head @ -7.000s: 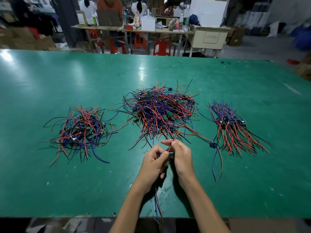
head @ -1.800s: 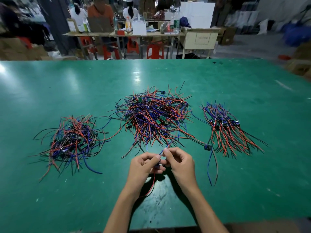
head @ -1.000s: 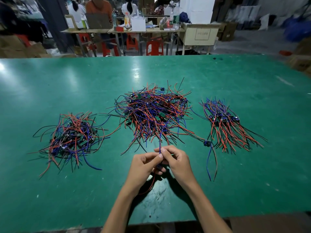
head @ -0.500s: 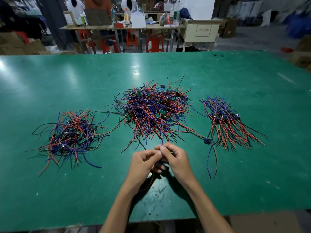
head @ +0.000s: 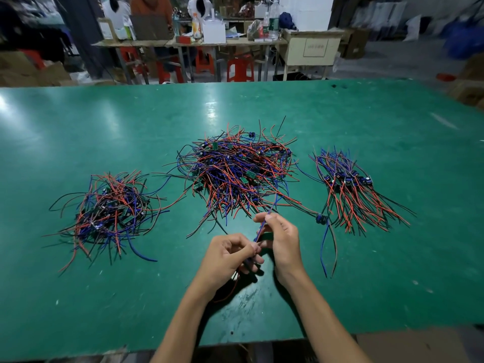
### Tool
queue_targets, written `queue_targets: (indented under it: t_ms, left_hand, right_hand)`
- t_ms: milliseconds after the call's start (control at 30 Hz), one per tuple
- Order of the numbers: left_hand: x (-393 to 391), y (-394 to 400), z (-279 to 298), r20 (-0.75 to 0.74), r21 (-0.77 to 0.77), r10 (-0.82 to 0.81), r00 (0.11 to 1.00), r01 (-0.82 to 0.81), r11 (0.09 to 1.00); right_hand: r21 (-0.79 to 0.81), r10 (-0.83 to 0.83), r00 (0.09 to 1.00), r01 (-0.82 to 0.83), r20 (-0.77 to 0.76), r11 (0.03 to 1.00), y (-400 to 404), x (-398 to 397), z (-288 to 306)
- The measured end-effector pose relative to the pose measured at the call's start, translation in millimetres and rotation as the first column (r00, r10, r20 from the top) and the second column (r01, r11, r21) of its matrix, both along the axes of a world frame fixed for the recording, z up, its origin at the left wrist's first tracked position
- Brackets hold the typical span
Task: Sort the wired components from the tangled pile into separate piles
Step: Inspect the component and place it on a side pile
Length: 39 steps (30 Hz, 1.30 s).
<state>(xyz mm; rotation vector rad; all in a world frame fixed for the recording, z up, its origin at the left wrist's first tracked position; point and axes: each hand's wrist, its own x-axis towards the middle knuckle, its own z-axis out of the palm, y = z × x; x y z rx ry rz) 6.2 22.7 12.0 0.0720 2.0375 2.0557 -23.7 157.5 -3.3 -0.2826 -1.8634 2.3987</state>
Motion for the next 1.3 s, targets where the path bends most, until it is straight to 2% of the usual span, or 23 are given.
queue_targets:
  t_ms: [133,267,333,433,467,567,667,767,867,1033,1167,1300]
  left_hand:
    - [1,-4,1,0.011,-0.021,-0.045,0.999,0.045,0.999]
    - [4,-6,2,0.006,-0.069,-0.115,0.993,0.115,0.991]
    - [5,-6,3,0.014,-0.057,-0.113,0.993,0.114,0.992]
    - [4,-7,2,0.032,0.003,-0.038,0.999,0.038,0.999]
    - [4,-7,2,0.035,0.021,-0.010,0.999,0.009,1.000]
    - [3,-4,2,0.038,0.049,0.031,0.999,-0.033,0.998]
    - [3,-3,2,0.027,0.069,0.041,0.999,-0.043,0.997]
    - [1,-6,3,0.050,0.120,0.038,0.998,-0.044,0.992]
    - [-3,-11,4,0.114,0.213,0.006,0.993,-0.030,0.977]
    - [-3,-31,0,0.074,0.264,-0.168,0.983,0.143,0.954]
    - [1,-29,1,0.061,0.231,-0.143,0.988,0.126,0.965]
    - [3,-28,1,0.050,0.252,-0.079,0.996,0.064,0.966]
  right_hand:
    - [-0.076,-0.068,0.997,0.070,0.025,0.995,1,-8,3]
    - [-0.332,-0.188,0.977,0.211,0.101,0.919,9,-16,4]
    - [-0.409,-0.190,0.977,0.213,0.096,0.887,13,-15,3]
    - [-0.383,-0.090,0.996,0.093,0.027,0.919,16,-9,2]
    - [-0.339,-0.033,0.999,0.030,-0.003,0.940,16,-6,2]
    - [-0.074,0.159,0.986,-0.163,-0.058,0.984,15,5,1]
    - [0.010,0.294,0.953,-0.294,-0.070,0.956,14,12,1]
    - [-0.018,0.268,0.962,-0.269,-0.062,0.963,12,13,4]
    - [-0.061,0.144,0.987,-0.148,-0.067,0.987,8,12,8]
    - [-0.219,-0.034,0.998,0.021,-0.053,0.976,8,14,14]
    - [-0.255,-0.063,0.997,0.053,-0.032,0.966,9,14,14]
    - [-0.306,-0.010,0.999,-0.002,-0.038,0.952,14,12,10]
